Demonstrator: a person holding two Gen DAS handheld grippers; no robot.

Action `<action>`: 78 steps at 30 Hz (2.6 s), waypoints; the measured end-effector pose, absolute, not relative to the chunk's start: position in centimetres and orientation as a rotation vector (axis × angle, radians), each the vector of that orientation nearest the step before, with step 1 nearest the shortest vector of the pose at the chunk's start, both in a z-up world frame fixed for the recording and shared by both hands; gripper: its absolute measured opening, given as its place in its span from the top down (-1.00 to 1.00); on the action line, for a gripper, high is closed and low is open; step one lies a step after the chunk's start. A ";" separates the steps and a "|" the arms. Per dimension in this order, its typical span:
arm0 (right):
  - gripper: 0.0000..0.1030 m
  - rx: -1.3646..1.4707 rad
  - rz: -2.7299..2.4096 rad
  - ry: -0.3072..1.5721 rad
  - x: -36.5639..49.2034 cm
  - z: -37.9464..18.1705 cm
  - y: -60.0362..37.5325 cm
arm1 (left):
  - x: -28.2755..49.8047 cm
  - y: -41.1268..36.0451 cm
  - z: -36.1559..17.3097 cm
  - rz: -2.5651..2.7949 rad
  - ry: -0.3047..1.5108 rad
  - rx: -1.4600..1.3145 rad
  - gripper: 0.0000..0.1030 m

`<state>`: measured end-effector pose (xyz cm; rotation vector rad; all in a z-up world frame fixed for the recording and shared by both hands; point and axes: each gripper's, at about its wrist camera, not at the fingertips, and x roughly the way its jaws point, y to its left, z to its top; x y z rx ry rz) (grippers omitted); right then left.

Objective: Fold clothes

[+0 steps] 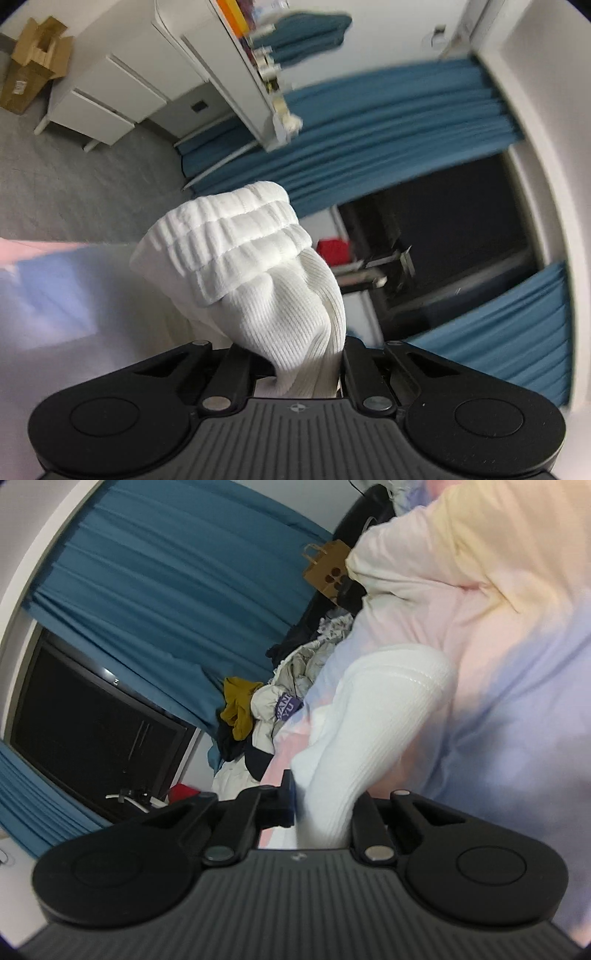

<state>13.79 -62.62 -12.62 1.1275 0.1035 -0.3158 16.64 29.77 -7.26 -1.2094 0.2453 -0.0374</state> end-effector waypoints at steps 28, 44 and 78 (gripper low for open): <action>-0.10 1.185 -0.554 0.633 7.5 -16.2 -59.6 | -1.7 30.4 -4.1 -0.011 0.621 -0.819 -0.55; -0.33 1.170 -0.635 0.520 6.1 -14.9 -54.3 | 6.7 7.5 2.6 -0.322 0.683 -0.239 -0.62; -0.32 1.131 -0.859 0.319 4.9 -17.7 -58.3 | 32.7 -44.7 -14.2 -1.243 0.835 0.485 0.83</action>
